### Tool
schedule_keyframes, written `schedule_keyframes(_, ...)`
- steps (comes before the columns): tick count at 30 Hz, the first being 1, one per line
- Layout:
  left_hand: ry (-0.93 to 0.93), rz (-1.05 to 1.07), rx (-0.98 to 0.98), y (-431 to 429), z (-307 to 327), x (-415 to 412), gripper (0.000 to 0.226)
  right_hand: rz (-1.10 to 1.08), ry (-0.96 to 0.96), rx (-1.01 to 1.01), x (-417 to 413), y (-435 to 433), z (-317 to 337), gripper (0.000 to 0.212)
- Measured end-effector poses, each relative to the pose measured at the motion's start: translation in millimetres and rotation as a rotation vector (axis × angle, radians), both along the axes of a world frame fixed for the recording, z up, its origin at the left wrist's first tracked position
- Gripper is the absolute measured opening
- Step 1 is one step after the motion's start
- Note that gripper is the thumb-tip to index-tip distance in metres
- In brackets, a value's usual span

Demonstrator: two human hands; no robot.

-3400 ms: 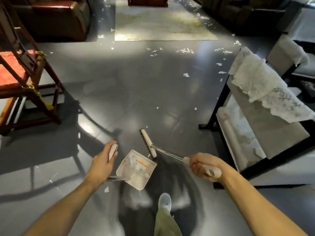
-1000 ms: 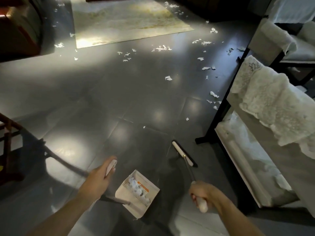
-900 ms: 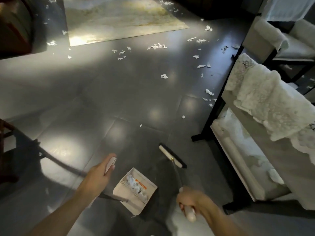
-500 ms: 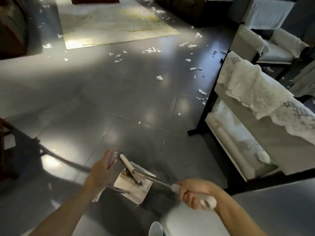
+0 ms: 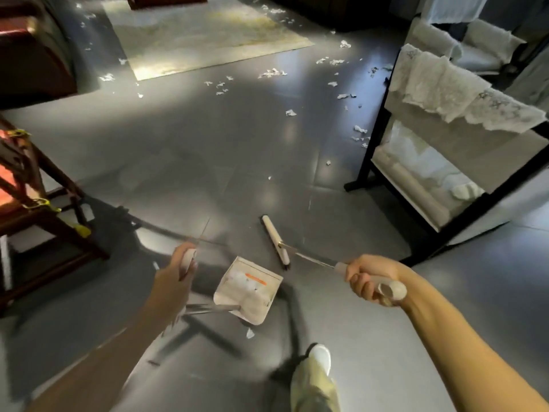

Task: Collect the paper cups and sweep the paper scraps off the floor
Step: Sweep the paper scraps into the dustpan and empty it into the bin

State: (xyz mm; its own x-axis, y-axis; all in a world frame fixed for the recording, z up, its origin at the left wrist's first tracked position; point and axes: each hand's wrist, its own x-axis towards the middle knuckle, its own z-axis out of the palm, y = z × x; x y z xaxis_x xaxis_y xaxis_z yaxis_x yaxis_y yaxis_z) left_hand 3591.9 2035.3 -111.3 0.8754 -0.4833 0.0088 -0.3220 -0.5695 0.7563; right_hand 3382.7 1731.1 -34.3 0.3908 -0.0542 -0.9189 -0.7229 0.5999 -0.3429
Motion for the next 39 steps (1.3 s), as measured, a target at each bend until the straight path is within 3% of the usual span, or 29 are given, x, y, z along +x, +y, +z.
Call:
schedule_keyframes(5, 0.055, 0.006, 0.023, 79, 19, -40, 0.026, 0.102, 0.029, -0.266, -33, 62, -7, 0.042)
schedule_keyframes(9, 0.081, 0.083, 0.067, 129, 23, -77, 0.026, 0.212, 0.079, -0.304, -51, 98, -28, 0.020)
schedule_keyframes(12, 0.128, 0.085, 0.072, 161, 26, -104, 0.022, 0.235, 0.112, -0.295, -67, 123, -56, 0.027)
schedule_keyframes(17, 0.069, 0.059, 0.121, 208, 15, -138, 0.021, 0.322, 0.165, -0.229, -95, 166, -89, 0.014)
schedule_keyframes(20, 0.124, 0.035, 0.151, 228, -3, -145, 0.026, 0.379, 0.190, -0.203, -108, 187, -101, 0.008)
schedule_keyframes(27, 0.106, -0.057, 0.204, 226, -34, -136, 0.032, 0.537, 0.290, -0.237, -107, 247, -106, 0.013)
schedule_keyframes(32, 0.178, -0.040, 0.194, 225, -36, -119, 0.037, 0.499, 0.364, -0.077, -112, 302, -82, 0.013)
schedule_keyframes(39, 0.147, -0.086, 0.144, 220, -30, -114, 0.039, 0.358, 0.337, 0.182, -104, 297, -33, 0.039)
